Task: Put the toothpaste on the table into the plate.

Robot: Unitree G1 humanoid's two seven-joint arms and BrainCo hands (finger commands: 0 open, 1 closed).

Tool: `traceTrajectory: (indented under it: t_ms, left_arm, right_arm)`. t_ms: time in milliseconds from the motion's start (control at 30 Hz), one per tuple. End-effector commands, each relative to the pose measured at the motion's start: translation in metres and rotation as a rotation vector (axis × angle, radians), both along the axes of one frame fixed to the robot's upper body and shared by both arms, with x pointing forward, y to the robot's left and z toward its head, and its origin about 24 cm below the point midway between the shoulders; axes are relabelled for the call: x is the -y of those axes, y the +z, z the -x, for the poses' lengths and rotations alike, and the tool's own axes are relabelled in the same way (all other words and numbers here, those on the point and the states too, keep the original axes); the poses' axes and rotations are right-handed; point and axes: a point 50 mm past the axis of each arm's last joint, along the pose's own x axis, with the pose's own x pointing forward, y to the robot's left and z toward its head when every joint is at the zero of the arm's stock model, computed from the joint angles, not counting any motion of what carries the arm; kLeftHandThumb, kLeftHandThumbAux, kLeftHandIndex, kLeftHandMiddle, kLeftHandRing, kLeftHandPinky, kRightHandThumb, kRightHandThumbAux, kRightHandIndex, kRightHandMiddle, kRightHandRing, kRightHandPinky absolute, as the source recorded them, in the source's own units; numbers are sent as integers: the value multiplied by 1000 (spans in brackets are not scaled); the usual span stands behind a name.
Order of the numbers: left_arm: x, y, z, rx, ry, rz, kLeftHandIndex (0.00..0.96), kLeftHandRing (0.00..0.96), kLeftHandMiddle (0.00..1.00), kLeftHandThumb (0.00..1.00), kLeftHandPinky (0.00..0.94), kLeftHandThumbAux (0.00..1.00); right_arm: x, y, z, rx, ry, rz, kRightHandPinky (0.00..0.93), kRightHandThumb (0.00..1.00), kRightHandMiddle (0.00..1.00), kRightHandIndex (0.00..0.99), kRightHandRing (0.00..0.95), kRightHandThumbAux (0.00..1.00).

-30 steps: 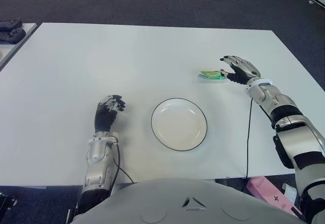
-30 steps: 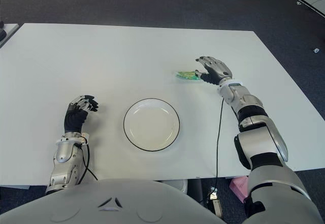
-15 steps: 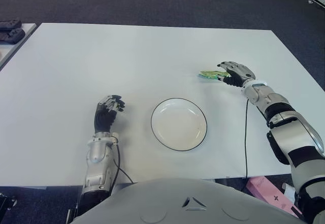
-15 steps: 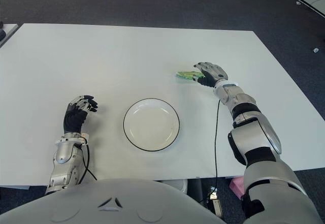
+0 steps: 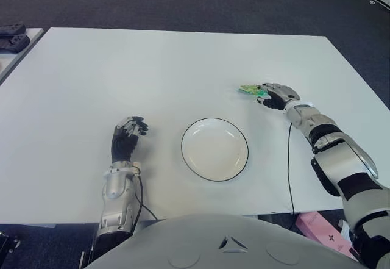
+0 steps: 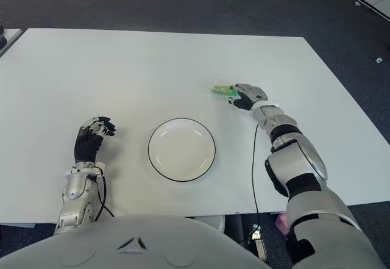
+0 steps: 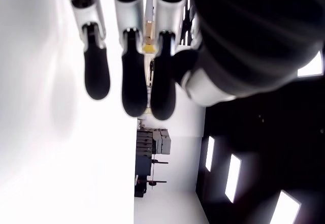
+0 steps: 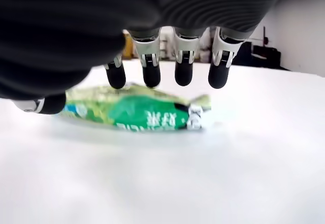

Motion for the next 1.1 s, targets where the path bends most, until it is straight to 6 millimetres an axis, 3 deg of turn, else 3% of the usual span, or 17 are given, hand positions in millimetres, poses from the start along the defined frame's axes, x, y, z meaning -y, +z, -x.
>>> traceTrajectory:
  t_ms: [33,700,1100]
  left_arm:
    - [1,1,1,-3,1,8,435,544,540,704,524,723]
    - [-4,3,12,-6,19,-8,437,562,562,701,530,721]
    - [-5,4,15,-36,45,-21,435,544,544,702,516,723]
  right_arm:
    - [-5,-8,2,-69,13,37,0,611,0,0,0,119]
    - [-12,-19,3,-164,-26,93,0,588,0,0,0,186]
    - [-20,-14,-5,-175,-90,89,0,577,0,0,0,143]
